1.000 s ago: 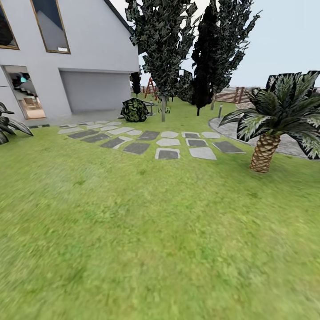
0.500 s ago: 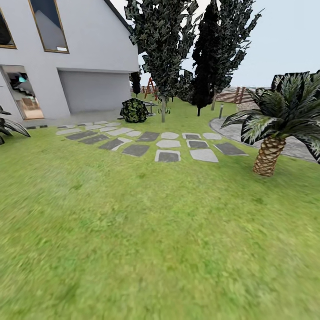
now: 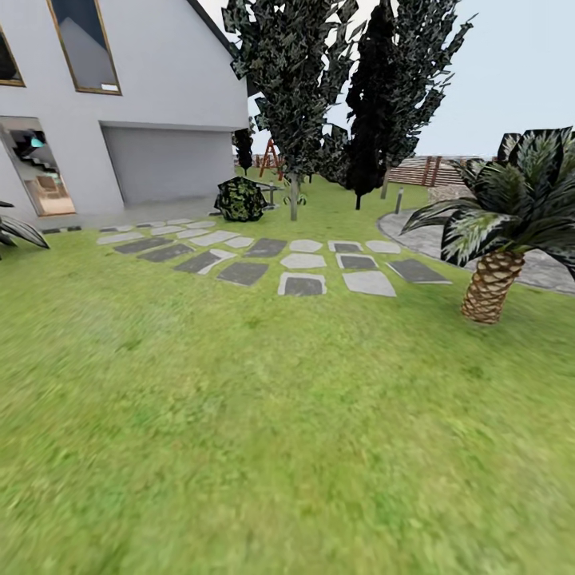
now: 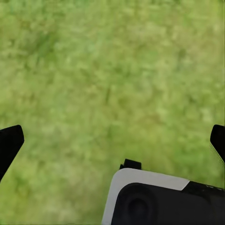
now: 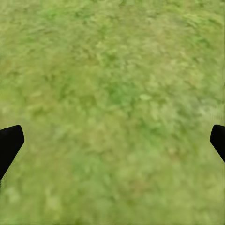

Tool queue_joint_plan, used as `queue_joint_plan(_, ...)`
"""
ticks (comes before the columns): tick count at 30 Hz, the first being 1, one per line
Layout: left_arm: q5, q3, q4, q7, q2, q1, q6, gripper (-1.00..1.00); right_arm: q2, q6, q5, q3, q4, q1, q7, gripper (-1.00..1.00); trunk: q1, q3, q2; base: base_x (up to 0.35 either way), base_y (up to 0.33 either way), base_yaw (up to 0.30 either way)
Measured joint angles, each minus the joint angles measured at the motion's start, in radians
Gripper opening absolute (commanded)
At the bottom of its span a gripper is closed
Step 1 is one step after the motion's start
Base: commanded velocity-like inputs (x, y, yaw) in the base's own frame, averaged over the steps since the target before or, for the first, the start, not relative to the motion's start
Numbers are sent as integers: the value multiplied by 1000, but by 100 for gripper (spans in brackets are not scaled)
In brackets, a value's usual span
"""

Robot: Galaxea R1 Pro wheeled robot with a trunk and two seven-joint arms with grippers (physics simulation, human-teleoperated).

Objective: Take the three Easter eggs out of the wicker basket on the lawn in the garden, then place them on the lawn next to a single tree (choose any tree) so that all three eggs are next to the same tree and none are left in the basket.

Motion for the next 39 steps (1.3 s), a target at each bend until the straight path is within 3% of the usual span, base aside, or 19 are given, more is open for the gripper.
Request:
queue_joint_plan(23, -1, 0, 0, 0, 0, 0, 3, 100, 1, -3, -2, 0, 2, 0, -1, 100, 0, 0, 0, 339, 0, 0)
queue_joint_plan(39, -1, 0, 0, -2, 0, 0, -2, 100, 3, -3, -2, 0, 1, 0, 2, 100, 0, 0, 0, 339, 0, -108)
